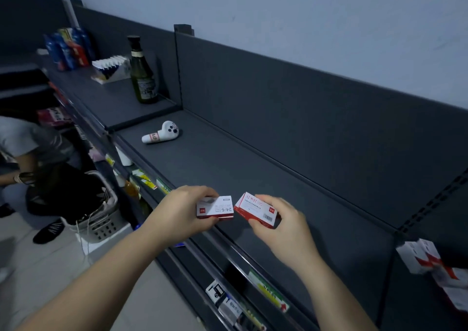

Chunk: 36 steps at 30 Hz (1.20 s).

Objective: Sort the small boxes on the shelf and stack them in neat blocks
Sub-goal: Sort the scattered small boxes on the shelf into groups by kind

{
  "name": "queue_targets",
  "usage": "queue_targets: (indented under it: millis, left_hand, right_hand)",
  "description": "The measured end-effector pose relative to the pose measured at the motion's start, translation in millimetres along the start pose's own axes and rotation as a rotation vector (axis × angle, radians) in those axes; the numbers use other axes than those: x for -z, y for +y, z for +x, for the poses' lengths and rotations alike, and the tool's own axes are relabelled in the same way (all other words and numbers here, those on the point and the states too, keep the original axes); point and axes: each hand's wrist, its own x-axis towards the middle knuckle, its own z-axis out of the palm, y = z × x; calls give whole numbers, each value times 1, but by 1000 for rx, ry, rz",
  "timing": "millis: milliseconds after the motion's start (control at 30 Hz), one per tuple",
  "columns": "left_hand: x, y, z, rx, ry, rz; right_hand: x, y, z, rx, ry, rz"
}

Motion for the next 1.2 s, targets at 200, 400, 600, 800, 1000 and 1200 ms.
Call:
queue_targets:
  millis: [200,400,600,800,1000,1200]
  left_hand:
    - [3,-33,33,-25,-48,-29]
    - [10,-74,78,-111,-133,-26]
    - [24,-124,130,-241,-195,-67]
    - [38,-174,174,-339,-265,-125]
    - [36,-193,199,-421,-352,-166]
    - [25,-194,215,-454,-376,-181]
  right_hand:
    - [-16,1,31,-31,1,-26]
    - [-45,-1,57,-70,89,-59]
    - [-83,-17,96,-153,166,-82]
    - [-132,-30,130,-215,334,-67]
    - [-154,-35,136,-255,414,-99]
    - [-153,-32,139,-315,442,-117]
